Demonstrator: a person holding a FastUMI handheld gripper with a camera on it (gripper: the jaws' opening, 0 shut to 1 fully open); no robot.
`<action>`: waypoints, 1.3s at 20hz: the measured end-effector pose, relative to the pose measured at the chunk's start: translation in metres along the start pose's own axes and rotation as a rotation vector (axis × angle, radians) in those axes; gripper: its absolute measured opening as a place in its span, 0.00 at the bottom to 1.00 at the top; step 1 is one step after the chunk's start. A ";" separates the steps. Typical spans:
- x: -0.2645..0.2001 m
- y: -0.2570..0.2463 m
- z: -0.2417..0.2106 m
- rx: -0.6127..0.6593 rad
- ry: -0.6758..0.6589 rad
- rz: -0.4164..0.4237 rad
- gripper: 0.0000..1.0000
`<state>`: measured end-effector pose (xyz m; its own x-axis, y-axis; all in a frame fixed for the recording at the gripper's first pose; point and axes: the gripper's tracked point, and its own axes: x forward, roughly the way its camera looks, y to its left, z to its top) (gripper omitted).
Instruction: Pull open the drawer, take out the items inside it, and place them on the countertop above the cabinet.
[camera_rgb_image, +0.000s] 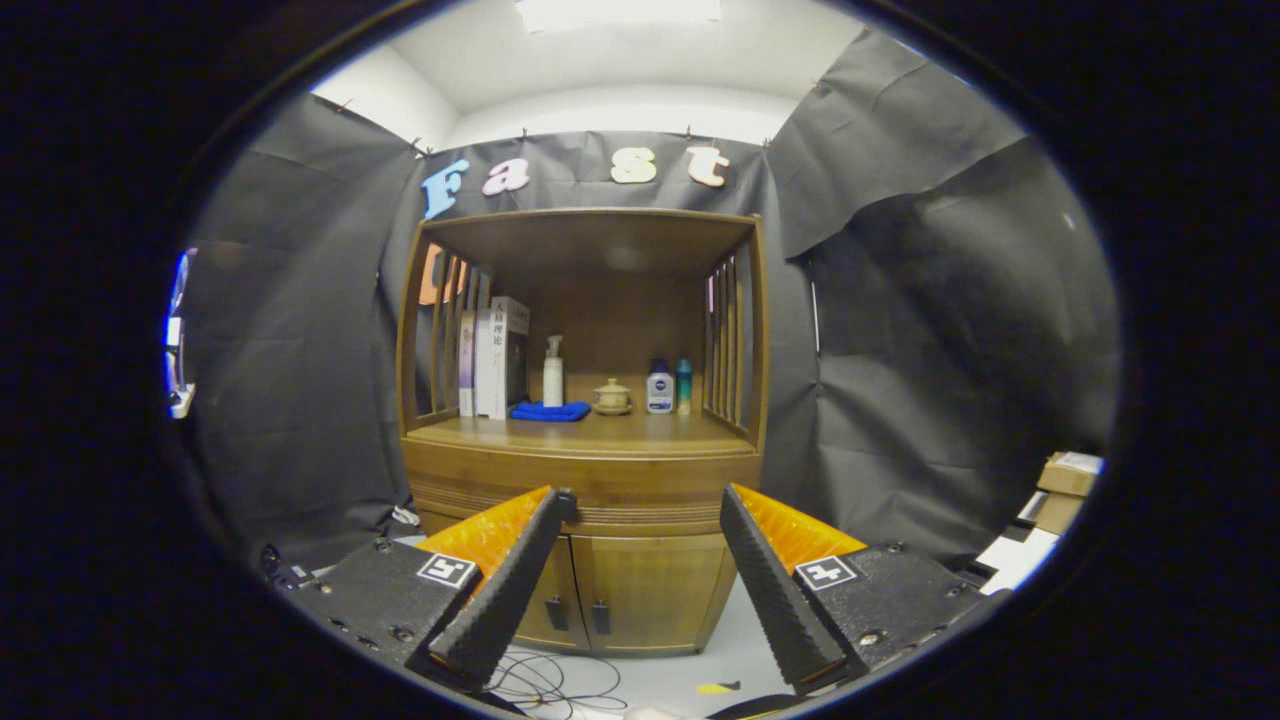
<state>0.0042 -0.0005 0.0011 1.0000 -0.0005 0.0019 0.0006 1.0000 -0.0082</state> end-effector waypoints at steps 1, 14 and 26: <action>0.000 0.000 0.001 -0.002 -0.001 0.000 1.00; 0.105 0.049 -0.009 0.026 0.012 0.067 1.00; 0.231 0.099 -0.100 0.007 0.139 0.077 1.00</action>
<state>0.2352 0.0971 -0.0996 0.9877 0.0752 -0.1370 -0.0753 0.9972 0.0041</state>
